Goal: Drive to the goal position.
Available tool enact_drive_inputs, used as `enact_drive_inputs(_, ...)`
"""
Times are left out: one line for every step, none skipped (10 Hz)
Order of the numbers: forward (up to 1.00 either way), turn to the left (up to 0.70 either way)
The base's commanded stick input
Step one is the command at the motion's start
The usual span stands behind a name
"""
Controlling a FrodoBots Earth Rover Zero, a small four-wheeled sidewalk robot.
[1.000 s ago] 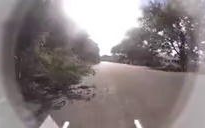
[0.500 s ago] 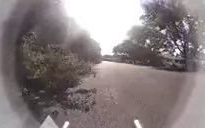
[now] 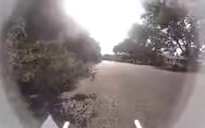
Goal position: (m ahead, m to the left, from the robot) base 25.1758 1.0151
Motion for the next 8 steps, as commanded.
enact_drive_inputs(0.70,0.00)
enact_drive_inputs(0.70,0.00)
enact_drive_inputs(0.70,0.00)
enact_drive_inputs(0.70,0.00)
enact_drive_inputs(0.70,0.00)
enact_drive_inputs(0.70,0.00)
enact_drive_inputs(0.70,0.00)
enact_drive_inputs(0.70,0.00)
